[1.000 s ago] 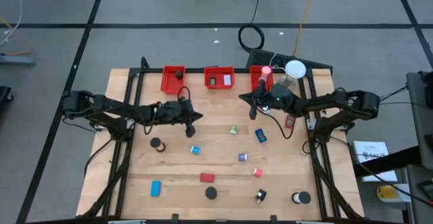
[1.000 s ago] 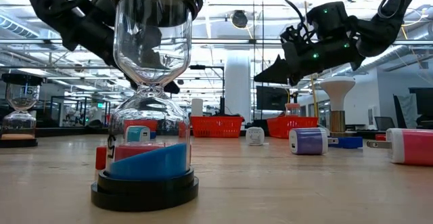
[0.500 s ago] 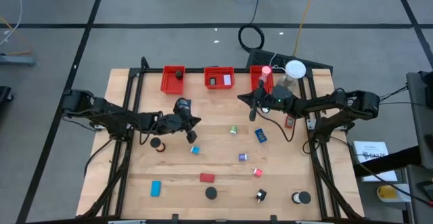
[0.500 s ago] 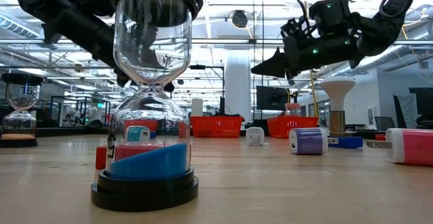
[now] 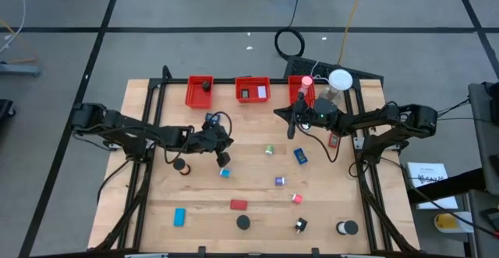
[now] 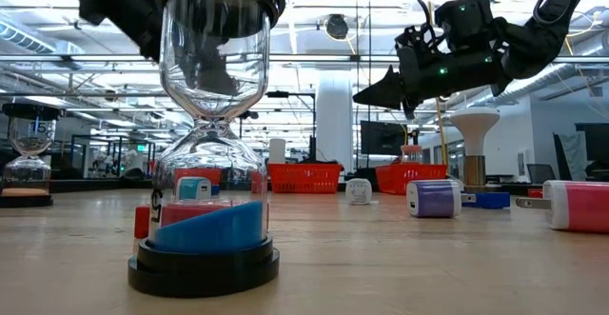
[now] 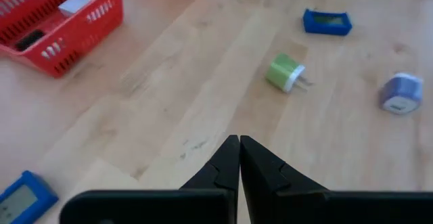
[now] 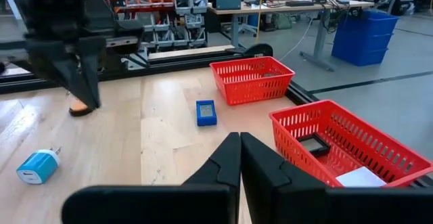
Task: Pick & Place Office items
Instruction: Put the blue charger adapter into the left red bin
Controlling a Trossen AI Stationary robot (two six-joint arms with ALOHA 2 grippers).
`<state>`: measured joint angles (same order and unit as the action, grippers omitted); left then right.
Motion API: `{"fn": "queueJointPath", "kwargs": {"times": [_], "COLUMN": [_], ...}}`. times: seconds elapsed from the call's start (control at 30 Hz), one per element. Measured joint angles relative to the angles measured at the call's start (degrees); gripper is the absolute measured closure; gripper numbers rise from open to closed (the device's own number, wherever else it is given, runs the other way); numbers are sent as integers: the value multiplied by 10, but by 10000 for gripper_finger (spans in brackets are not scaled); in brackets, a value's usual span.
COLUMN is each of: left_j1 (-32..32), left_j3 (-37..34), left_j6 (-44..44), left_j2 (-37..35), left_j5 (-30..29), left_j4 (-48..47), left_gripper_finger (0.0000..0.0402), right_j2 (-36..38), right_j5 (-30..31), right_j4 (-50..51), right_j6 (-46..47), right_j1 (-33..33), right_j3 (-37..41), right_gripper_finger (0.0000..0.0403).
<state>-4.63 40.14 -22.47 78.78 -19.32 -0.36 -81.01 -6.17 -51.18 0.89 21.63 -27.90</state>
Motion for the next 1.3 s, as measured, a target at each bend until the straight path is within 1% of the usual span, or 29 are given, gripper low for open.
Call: {"fn": "queueJointPath", "kwargs": {"times": [0.1,0.2,0.4,0.57,0.67,0.77,0.9,1.0,1.1,1.3], "left_j1": [0,-5,-37,-70,-84,-94,-101,-104,-107,-116], "left_j3": [16,17,17,17,17,17,17,17,17,17], "left_j6": [-4,-18,-19,4,15,26,54,61,63,73], "left_j2": [0,0,0,0,13,43,85,104,114,120], "left_j5": [40,77,85,74,73,73,73,81,93,94], "left_j4": [-17,-24,-76,-104,-105,-89,-75,-70,-75,-90], "left_gripper_finger": [378,355,285,225,195,173,156,149,149,156], "right_j2": [0,0,0,0,0,0,0,0,0,0], "right_j5": [0,0,1,1,1,1,1,1,1,1], "right_j4": [0,0,2,2,2,4,5,5,5,5], "right_j6": [0,0,0,-5,-7,-7,-13,-16,-16,-16], "right_j1": [0,0,0,0,0,0,0,0,0,0], "right_j3": [0,0,0,0,0,0,0,0,0,0], "right_gripper_finger": [402,402,402,401,402,402,401,402,401,402]}}
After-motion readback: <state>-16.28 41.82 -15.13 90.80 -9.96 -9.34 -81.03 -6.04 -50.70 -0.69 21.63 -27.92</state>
